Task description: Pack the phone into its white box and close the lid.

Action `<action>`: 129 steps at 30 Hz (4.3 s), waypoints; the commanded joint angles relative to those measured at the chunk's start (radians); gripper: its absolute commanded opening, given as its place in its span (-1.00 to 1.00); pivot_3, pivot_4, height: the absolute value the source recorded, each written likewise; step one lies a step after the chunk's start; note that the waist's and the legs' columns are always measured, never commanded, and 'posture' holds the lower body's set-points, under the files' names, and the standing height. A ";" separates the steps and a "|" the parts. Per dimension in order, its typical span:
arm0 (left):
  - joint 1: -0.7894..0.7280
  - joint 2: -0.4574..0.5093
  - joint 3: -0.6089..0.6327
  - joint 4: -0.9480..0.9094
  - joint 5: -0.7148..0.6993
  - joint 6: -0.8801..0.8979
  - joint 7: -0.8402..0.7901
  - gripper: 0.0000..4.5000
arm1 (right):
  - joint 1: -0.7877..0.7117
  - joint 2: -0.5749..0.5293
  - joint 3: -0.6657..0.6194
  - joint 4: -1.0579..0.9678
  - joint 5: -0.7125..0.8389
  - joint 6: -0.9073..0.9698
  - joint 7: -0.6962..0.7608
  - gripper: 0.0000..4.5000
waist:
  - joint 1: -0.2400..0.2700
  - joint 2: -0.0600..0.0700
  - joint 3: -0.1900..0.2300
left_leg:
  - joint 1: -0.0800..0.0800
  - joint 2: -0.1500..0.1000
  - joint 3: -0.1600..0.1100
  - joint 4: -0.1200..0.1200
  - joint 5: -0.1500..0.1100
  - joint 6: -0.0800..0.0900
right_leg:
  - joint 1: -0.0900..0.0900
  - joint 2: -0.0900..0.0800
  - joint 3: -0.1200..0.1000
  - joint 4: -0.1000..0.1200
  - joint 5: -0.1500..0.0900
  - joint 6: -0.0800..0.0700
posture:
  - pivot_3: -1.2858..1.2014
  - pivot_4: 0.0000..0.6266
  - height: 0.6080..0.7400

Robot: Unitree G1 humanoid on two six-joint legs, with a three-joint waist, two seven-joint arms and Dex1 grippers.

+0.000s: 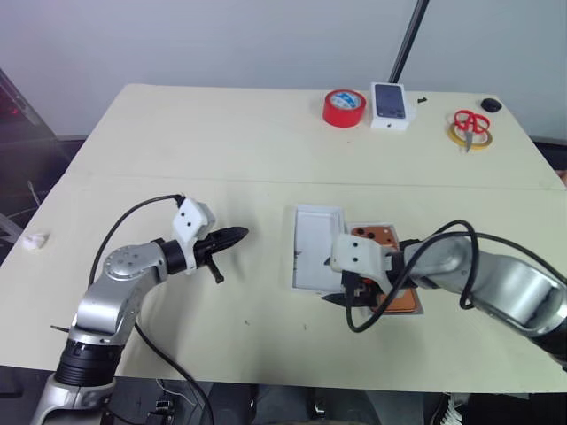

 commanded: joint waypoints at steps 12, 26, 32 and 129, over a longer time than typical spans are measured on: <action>0.032 0.049 0.062 -0.004 -0.025 0.009 0.002 -1.00 | 0.242 0.173 -0.200 0.057 -0.133 -0.259 0.079 -0.97 | 0.000 0.000 0.000 | 0.001 0.000 0.000 0.001 0.000 0.000 | 0.002 0.001 0.000 0.000 0.000 0.000 | 0.03 -0.52 0.77; -0.064 -0.014 -0.177 0.079 0.044 0.033 -0.055 -1.00 | 0.418 0.271 -0.364 0.002 -0.046 -0.289 0.136 -0.97 | 0.007 0.000 0.000 | 0.004 -0.002 0.000 0.001 0.000 0.000 | 0.005 0.001 -0.001 0.000 0.000 0.000 | 0.03 -0.52 0.77; -0.165 -0.125 -0.238 0.165 0.039 0.067 -0.055 -1.00 | 0.434 0.275 -0.374 0.004 -0.041 -0.314 0.176 -0.97 | 0.004 0.000 0.000 | 0.004 -0.004 0.000 0.001 0.000 0.000 | 0.005 0.002 -0.001 0.001 0.000 0.001 | 0.03 -0.52 0.77; -0.424 -0.438 -0.464 0.363 0.196 0.009 -0.164 -1.00 | 0.493 -0.042 -0.666 0.300 -0.395 -0.481 0.319 -0.98 | 0.008 0.001 -0.001 | 0.009 -0.005 -0.001 0.001 0.000 -0.001 | 0.011 0.003 0.000 0.000 -0.001 0.001 | 0.03 -0.52 0.77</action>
